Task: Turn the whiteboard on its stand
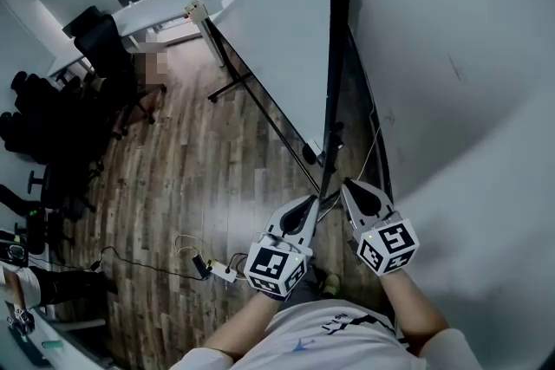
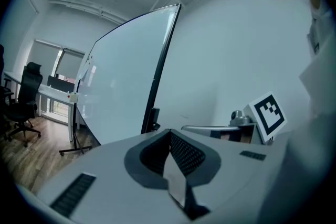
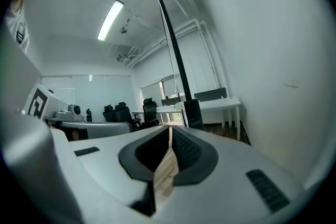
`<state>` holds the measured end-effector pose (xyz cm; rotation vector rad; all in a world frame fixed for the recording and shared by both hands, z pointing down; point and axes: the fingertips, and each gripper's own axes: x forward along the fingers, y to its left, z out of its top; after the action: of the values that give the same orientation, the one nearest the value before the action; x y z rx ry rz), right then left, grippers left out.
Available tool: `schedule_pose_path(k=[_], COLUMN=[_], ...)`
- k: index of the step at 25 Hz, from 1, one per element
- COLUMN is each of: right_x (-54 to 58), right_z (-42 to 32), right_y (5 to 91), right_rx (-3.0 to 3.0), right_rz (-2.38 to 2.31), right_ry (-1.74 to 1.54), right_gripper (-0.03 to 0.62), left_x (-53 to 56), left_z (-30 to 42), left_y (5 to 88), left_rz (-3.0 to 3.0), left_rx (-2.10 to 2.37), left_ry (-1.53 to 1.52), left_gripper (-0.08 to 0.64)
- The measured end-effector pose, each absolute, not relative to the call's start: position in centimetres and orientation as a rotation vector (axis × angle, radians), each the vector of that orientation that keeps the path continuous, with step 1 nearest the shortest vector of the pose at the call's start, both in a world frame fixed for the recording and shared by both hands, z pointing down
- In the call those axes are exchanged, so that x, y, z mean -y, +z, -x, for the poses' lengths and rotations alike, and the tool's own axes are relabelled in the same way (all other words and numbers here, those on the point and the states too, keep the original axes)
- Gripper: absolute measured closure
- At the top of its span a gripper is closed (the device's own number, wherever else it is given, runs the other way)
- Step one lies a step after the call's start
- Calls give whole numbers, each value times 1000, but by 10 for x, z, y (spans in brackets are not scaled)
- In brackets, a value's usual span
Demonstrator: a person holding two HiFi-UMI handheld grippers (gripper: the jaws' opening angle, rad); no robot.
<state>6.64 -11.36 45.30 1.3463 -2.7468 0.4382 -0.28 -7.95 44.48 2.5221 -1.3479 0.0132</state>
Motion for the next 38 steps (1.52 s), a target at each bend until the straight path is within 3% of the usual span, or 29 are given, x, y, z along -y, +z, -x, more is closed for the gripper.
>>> schedule_pose_path(k=[16, 38], right_x=[29, 11], right_z=[-85, -49], right_y=[404, 384], right_rx=[2912, 2821], right_rz=[-1244, -1321], right_ry=[408, 227], right_gripper=[571, 578], left_x=[-3, -12], left_z=[-30, 2], left_y=[405, 385], left_rz=[-2529, -2604], left_rx=[1385, 1336], left_ry=[-13, -91], left_gripper=[548, 548])
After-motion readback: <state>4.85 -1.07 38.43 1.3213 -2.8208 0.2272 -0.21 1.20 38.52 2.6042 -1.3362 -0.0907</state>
